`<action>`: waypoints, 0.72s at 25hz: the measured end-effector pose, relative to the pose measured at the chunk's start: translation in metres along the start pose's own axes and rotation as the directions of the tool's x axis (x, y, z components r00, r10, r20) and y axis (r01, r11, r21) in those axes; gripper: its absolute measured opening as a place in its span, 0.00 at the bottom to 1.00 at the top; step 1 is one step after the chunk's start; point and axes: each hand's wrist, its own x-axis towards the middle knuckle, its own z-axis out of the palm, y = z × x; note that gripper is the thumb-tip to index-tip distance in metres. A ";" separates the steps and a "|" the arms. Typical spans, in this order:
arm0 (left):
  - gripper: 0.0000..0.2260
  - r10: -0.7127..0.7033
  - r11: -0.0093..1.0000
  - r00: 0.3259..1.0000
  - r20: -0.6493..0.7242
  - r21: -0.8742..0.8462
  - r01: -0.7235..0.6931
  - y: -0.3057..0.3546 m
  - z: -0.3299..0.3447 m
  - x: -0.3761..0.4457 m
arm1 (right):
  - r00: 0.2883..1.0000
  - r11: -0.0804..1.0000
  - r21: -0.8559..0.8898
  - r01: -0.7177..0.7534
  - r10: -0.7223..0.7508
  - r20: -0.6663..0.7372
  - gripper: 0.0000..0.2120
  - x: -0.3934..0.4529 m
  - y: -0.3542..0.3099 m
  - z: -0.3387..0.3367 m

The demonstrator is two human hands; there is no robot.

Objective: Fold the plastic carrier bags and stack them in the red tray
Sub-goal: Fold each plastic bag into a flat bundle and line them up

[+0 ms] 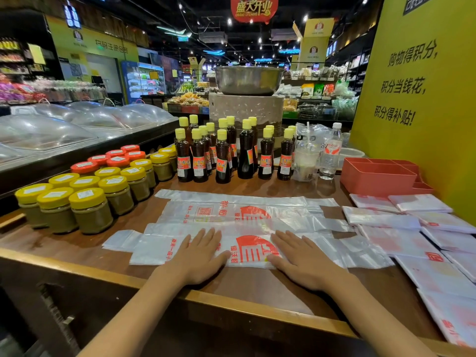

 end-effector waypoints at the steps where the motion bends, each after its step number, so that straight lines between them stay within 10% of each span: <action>1: 0.34 -0.031 1.000 1.000 0.003 -0.002 0.031 -0.006 -0.002 -0.002 | 1.000 1.000 -0.003 -0.022 0.022 0.003 0.39 -0.001 0.002 0.000; 6: 0.62 -0.139 0.989 0.987 0.078 -0.045 0.143 -0.049 -0.018 -0.022 | 0.997 0.995 0.069 -0.074 0.076 -0.024 0.44 -0.006 0.011 -0.010; 10: 0.48 -0.082 0.986 0.994 0.078 -0.138 0.092 -0.057 -0.025 -0.031 | 0.989 0.966 0.257 -0.026 0.062 -0.133 0.38 -0.010 0.025 -0.014; 15: 0.40 -0.029 0.981 0.998 -0.060 -0.191 0.018 -0.065 -0.021 -0.036 | 0.944 0.984 0.010 0.178 -0.168 -0.284 0.17 -0.007 0.013 -0.021; 18: 0.29 0.051 0.993 0.983 -0.174 -0.096 -0.068 -0.061 -0.025 -0.040 | 0.934 0.982 -0.097 0.164 -0.186 -0.306 0.20 -0.003 0.006 -0.019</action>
